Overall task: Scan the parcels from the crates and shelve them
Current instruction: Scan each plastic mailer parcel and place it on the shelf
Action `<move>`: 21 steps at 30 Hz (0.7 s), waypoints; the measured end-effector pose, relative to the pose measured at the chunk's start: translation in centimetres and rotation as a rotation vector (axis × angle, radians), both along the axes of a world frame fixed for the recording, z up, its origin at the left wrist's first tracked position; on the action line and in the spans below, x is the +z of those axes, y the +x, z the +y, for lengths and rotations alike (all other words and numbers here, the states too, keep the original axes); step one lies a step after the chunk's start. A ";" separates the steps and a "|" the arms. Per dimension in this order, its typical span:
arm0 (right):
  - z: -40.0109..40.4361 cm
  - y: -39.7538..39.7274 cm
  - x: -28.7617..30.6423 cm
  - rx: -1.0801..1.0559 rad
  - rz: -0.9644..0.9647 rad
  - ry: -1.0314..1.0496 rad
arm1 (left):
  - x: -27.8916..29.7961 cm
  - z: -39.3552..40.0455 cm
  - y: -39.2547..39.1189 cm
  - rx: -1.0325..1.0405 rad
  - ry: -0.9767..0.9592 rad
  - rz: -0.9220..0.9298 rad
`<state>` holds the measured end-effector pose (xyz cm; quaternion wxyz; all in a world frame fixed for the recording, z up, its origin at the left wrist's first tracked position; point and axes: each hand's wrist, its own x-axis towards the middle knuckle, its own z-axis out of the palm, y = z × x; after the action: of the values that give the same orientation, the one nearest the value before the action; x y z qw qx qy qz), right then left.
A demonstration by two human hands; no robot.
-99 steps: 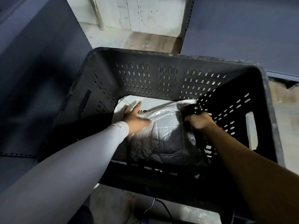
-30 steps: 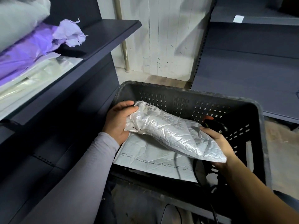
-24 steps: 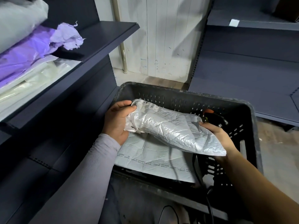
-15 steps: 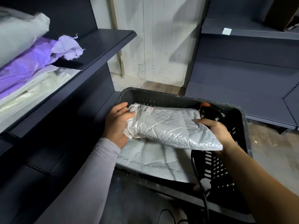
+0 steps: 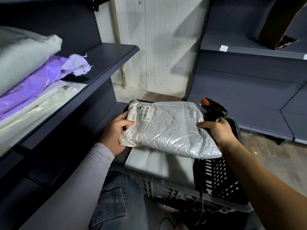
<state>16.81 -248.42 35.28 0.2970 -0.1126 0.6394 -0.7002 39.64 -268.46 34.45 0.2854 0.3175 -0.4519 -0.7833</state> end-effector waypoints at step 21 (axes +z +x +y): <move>0.9 0.9 2.6 -0.057 0.203 0.152 | 1.7 -0.1 3.4 -0.159 -0.033 -0.160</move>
<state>17.74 -247.55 37.92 0.2187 -0.1418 0.7202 -0.6429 43.04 -268.61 36.13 0.1906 0.3374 -0.5100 -0.7680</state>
